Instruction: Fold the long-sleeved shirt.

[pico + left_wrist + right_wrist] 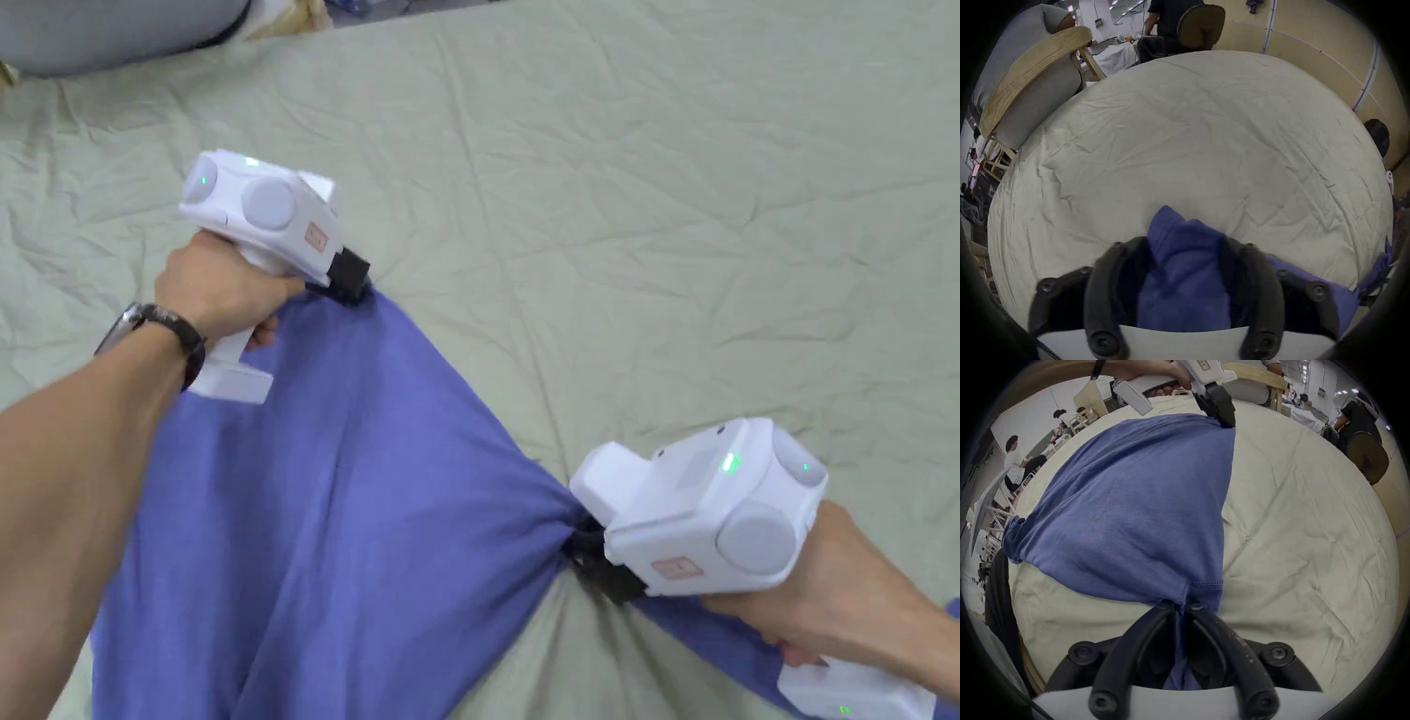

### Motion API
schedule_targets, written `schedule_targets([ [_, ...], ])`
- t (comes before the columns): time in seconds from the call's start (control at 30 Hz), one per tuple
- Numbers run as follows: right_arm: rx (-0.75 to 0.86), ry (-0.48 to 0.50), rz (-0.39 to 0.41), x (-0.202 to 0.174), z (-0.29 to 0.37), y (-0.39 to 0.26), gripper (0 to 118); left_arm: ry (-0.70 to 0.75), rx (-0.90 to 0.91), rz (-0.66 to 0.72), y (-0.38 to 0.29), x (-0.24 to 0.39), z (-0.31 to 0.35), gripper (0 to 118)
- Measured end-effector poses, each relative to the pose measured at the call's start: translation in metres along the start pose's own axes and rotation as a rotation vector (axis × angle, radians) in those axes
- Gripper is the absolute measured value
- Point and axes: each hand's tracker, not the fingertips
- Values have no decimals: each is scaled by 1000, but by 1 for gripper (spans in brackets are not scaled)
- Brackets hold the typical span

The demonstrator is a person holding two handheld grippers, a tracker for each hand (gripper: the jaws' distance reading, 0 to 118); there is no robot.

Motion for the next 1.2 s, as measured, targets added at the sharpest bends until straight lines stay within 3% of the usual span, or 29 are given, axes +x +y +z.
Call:
schedule_targets([
  [0.07, -5, -3, -1, -2, 0, 1, 11, 29, -3, -70, -3, 9, 4, 15],
  [0.1, -6, -6, -1, -2, 0, 2, 11, 61, -7, -109, -6, 18, 5, 5],
  [0.17, -2, -13, -6, -3, -1, 1, 11, 99, -8, -155, -13, 27, 3, 4],
  [0.4, 28, -47, -51, -10, 6, -3, 11, 85, 7, -102, -51, 37, 44, 3],
  [0.47, 67, -89, -96, -16, 17, -5, 11, 99, 37, -115, -71, 47, 75, 3],
  [0.57, 121, -131, -102, -32, 42, -7, 11, 74, 116, -55, -96, 51, 123, 3],
  [0.9, 337, -314, -17, -86, 181, 9, 11, 124, 414, 116, -172, 44, 313, 3],
  [1.2, 544, -477, -16, -105, 320, 27, 11, 212, 680, 185, -199, 22, 484, 3],
])
